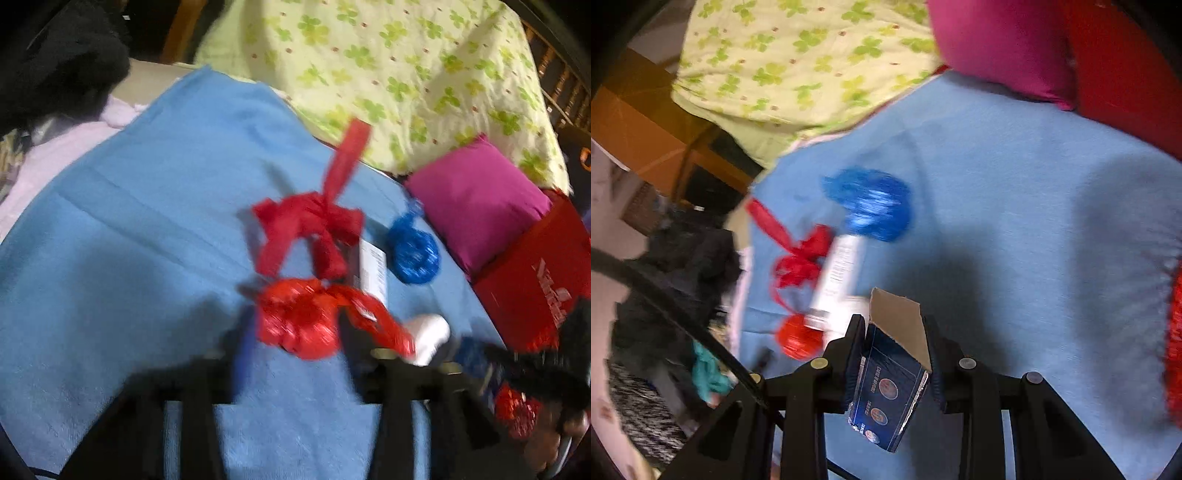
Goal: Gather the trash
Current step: 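Grasp the blue card box with right tool while left tool grasps red plastic bag, then carry both items over the red mesh basket and release them inside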
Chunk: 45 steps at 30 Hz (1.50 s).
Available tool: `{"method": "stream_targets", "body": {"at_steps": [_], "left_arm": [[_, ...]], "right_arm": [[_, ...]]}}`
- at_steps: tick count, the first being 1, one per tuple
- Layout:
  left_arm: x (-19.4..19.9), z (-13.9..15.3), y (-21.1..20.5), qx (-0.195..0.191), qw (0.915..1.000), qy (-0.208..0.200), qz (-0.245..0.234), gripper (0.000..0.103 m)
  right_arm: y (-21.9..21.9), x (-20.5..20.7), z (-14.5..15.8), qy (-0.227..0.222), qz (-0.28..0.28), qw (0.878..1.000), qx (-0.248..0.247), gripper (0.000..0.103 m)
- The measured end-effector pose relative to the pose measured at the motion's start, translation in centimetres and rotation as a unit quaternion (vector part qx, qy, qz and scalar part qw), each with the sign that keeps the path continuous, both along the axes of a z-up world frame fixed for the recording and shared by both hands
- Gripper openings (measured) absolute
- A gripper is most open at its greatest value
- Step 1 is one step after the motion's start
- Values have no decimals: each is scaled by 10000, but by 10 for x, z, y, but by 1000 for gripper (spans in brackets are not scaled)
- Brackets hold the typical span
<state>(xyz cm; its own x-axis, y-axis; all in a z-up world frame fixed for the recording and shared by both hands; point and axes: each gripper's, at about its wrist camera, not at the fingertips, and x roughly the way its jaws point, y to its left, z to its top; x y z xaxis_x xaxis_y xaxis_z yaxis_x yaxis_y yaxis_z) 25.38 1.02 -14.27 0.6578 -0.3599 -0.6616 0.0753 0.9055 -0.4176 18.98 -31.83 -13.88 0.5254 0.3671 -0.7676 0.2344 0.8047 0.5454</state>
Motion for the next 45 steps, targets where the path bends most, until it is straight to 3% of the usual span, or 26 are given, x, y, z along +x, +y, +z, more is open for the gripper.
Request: {"method": "stream_targets", "body": {"at_steps": [4, 6, 8, 12, 14, 19, 20, 21, 23, 26, 30, 36, 41, 45], "left_arm": [[13, -5, -4, 129, 9999, -106, 25, 69], [22, -10, -11, 223, 9997, -86, -92, 76], [29, -17, -16, 191, 9996, 16, -205, 77], [29, -21, -25, 151, 9988, 172, -424, 76], [27, -20, -27, 117, 9982, 156, -565, 68], [20, -17, -30, 51, 9976, 188, -658, 62], [18, -16, -31, 77, 9975, 174, -678, 61], [16, -15, -32, 111, 9974, 154, -695, 61], [14, -13, -34, 144, 9973, 140, -712, 60], [8, -8, -29, 150, 9977, 103, -657, 59], [-6, 4, -11, 214, 9990, -71, -385, 59], [-44, 30, 7, 495, 9970, -593, 104, 59], [-92, 43, -10, 683, 9941, -828, 168, 59], [-109, 69, -34, 992, 9895, -1044, 106, 59]], "right_arm": [[-2, 3, -17, 349, 49, 9993, 137, 40], [3, 6, -20, 428, 181, 9987, 219, 65], [11, 5, -20, 411, 278, 9985, 222, 68], [21, 5, -20, 354, 448, 9983, 110, 68], [22, 6, -24, 432, 428, 9981, 16, 68], [25, 9, -34, 585, 306, 9978, 89, 67], [27, 8, -30, 489, 357, 9982, -14, 63], [31, 7, -27, 393, 441, 9981, -163, 50], [41, 7, -20, 201, 643, 9969, -410, 40], [51, 3, -13, -23, 845, 9939, -709, 40], [49, -1, -4, -224, 883, 9931, -739, 40], [43, -10, 22, -711, 706, 9884, -1146, 40], [36, -24, 47, -1223, 545, 9824, -1300, 40], [27, -39, 69, -1676, 376, 9746, -1436, 40]]}}
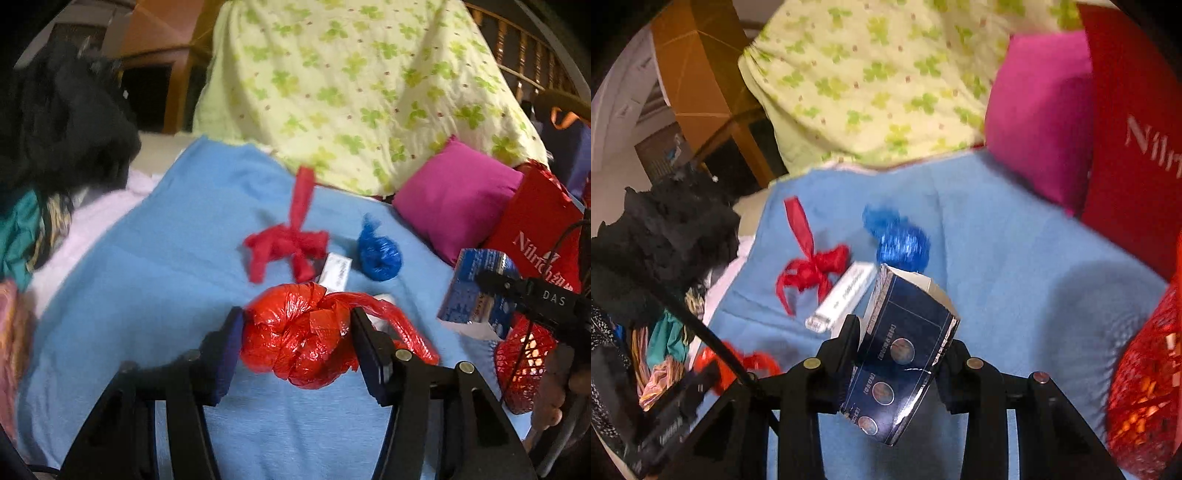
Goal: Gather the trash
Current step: 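Carry both items over the red mesh basket and release them inside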
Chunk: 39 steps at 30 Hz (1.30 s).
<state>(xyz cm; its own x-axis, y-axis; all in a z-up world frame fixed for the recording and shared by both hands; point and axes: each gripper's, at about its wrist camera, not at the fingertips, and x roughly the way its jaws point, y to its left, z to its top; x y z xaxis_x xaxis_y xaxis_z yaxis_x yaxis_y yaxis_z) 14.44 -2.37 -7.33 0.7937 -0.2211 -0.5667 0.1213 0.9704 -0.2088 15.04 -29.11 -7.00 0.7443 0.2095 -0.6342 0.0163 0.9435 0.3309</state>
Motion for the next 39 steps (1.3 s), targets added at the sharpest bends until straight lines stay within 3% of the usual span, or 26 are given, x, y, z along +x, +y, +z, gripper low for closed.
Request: {"method": "stream_targets", "body": {"at_steps": [6, 15, 24, 39], "left_arm": [[-23, 52, -38, 531, 9967, -621, 21, 59], [-52, 80, -85, 1103, 9894, -933, -115, 59], [-69, 94, -131, 1427, 9826, -1102, -435, 59], [-82, 101, -184, 1770, 9723, -1237, -892, 59]], "right_arm": [[-14, -36, 33, -843, -156, 9962, -122, 40], [-48, -100, 62, -1974, -545, 9787, -146, 40], [-86, -144, 73, -2368, -1116, 9650, -173, 40], [-142, -164, 73, -2442, -1741, 9537, 221, 40]]}}
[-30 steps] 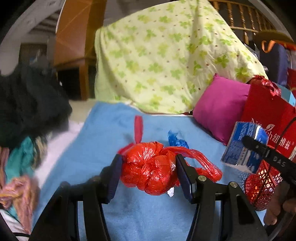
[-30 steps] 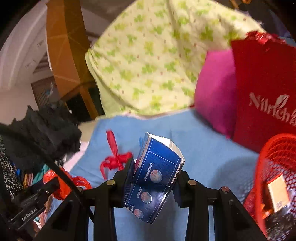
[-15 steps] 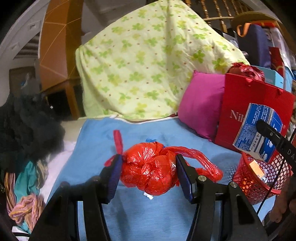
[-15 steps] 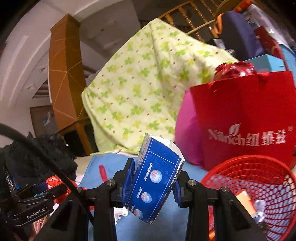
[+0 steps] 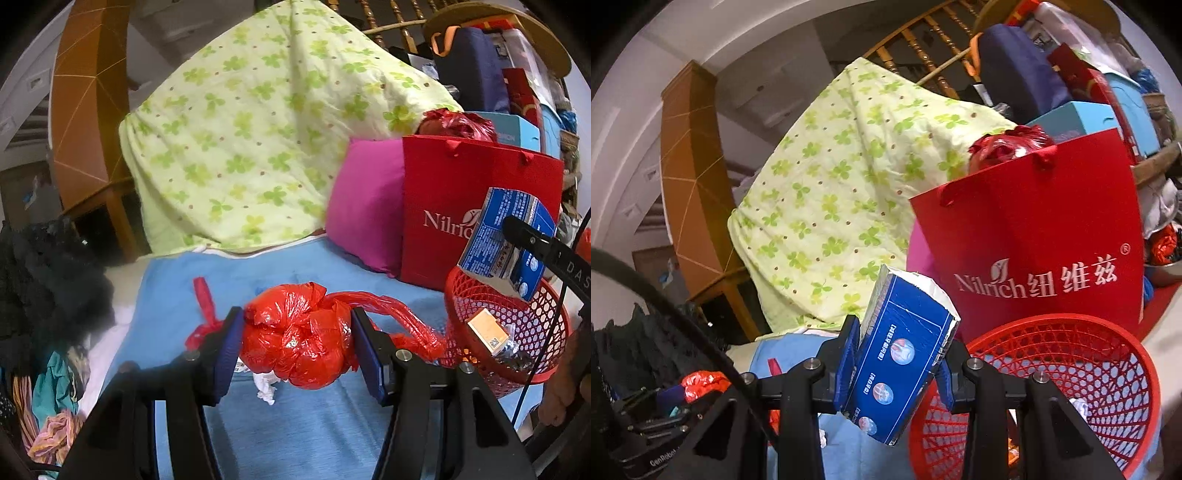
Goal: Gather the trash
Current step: 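Carry both items over the red mesh basket and release them inside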
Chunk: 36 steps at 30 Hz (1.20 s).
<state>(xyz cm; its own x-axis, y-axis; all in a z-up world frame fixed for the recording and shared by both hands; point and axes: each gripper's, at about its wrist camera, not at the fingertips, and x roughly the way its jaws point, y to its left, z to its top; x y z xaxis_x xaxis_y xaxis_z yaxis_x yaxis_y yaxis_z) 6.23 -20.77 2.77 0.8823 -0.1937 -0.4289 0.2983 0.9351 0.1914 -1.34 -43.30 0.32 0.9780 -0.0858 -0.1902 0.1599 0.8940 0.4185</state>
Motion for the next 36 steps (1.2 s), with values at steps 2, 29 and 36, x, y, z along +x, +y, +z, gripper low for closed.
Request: {"method": "stream_targets", "body": {"at_steps": [2, 29, 36], "left_arm": [[0, -1, -5, 32, 10000, -2, -33, 59], [-1, -6, -50, 252, 9989, 38, -390, 60], [-1, -7, -62, 271, 9984, 41, -494, 60]], "right_arm": [[-5, -1, 0, 1, -35, 10000, 36, 40], [-52, -27, -9, 50, -540, 9981, 309, 40], [-65, -35, -12, 32, -666, 9967, 460, 40]]}}
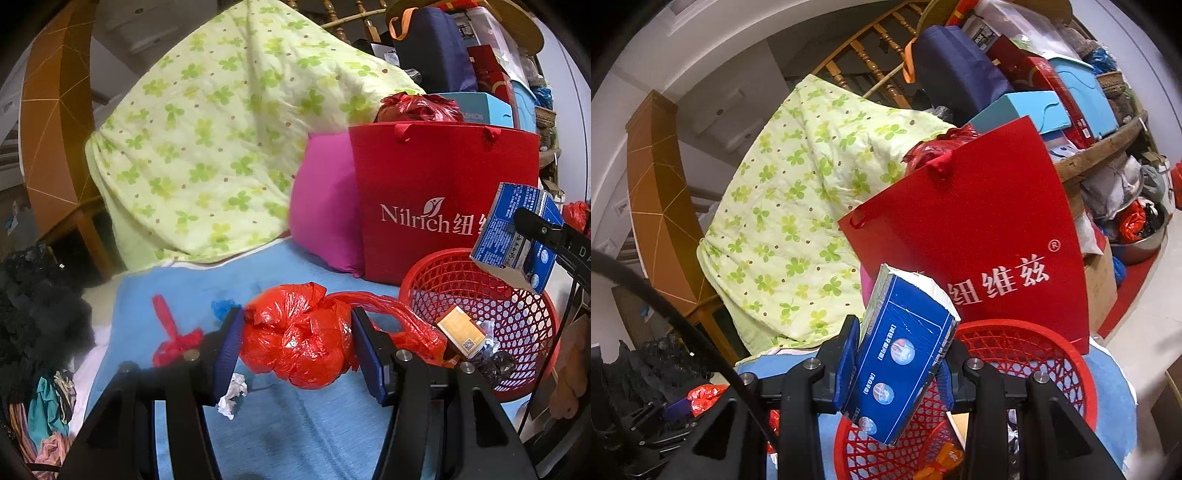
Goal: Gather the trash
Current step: 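Carry both items over the red mesh basket and release them inside, then move both open tools back over the remaining trash on the blanket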
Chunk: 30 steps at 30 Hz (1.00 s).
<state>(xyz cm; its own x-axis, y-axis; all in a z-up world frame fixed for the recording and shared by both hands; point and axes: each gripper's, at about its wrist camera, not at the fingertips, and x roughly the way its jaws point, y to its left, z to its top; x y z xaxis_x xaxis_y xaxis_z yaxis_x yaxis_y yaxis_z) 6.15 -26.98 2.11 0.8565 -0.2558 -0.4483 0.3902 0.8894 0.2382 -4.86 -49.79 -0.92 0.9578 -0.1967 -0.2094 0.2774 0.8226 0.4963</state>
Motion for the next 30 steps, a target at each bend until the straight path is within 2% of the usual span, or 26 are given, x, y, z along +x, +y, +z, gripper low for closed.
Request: {"method": "stream_targets", "body": {"at_steps": [7, 13, 15, 17, 19, 21, 26, 30], "left_arm": [[-3, 7, -12, -359, 9988, 24, -328, 60], [-7, 11, -35, -783, 9927, 117, -908, 63], [-7, 6, -47, -772, 9914, 155, -1041, 66], [-6, -1, -56, -811, 9882, 346, -1255, 74], [-5, -9, -61, -806, 9860, 487, -1375, 77], [-6, -17, -61, -779, 9853, 546, -1420, 80], [-1, -31, -51, -733, 9858, 717, -1331, 82], [6, -41, -23, -710, 9890, 755, -1056, 82]], "right_arm": [[-14, -8, -3, -28, -130, 9998, 163, 40], [-30, -13, -10, 33, -281, 9984, 494, 41], [-36, -14, -12, 73, -357, 9975, 606, 42], [-42, -15, -16, 120, -409, 9961, 769, 43], [-48, -16, -20, 113, -416, 9946, 942, 46], [-52, -19, -22, 63, -461, 9933, 1058, 60], [-47, -17, -19, -20, -436, 9938, 1019, 61], [-30, -7, -13, -31, -249, 9963, 825, 61]]}}
